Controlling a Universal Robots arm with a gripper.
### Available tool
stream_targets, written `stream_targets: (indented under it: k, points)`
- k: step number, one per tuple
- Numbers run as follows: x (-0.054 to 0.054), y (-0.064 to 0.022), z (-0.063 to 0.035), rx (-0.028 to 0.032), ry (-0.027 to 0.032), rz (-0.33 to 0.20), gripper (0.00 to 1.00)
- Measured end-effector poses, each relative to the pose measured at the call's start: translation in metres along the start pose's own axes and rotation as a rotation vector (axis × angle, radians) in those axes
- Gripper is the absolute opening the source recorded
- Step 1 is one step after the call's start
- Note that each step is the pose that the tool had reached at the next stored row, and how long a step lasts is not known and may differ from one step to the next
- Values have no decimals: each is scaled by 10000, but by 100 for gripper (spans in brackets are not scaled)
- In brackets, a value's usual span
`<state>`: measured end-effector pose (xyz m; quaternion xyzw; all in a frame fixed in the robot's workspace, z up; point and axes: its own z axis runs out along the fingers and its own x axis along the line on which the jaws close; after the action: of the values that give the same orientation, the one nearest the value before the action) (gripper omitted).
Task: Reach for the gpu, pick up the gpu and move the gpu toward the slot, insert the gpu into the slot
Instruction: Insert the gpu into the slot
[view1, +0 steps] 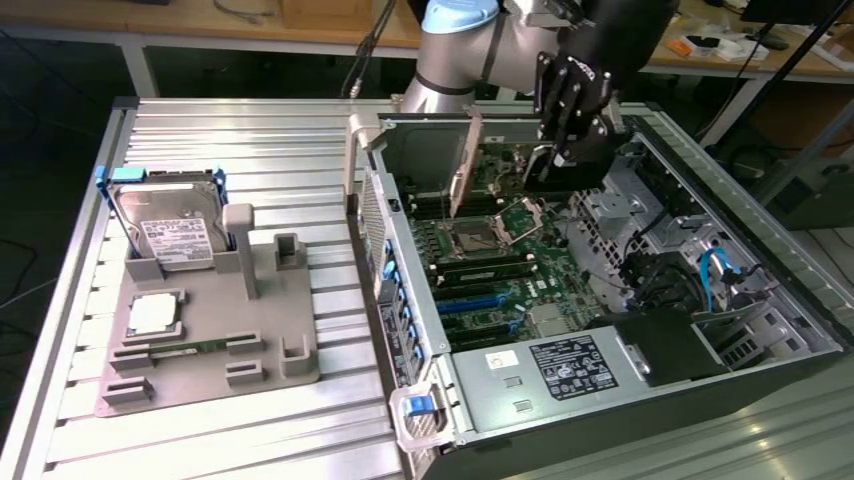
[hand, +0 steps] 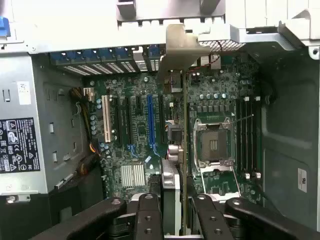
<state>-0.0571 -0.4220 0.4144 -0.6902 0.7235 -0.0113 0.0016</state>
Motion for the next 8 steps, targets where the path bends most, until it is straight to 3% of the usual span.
stream_targets:
  k: [2, 4, 5, 8]
  points:
    - [-3, 4, 57, 1, -4, -256, 28]
    - [-7, 23, 271, -4, 25, -265, 28]
    - [-6, 25, 327, -5, 25, -266, 28]
    - [8, 28, 378, -7, 25, -265, 28]
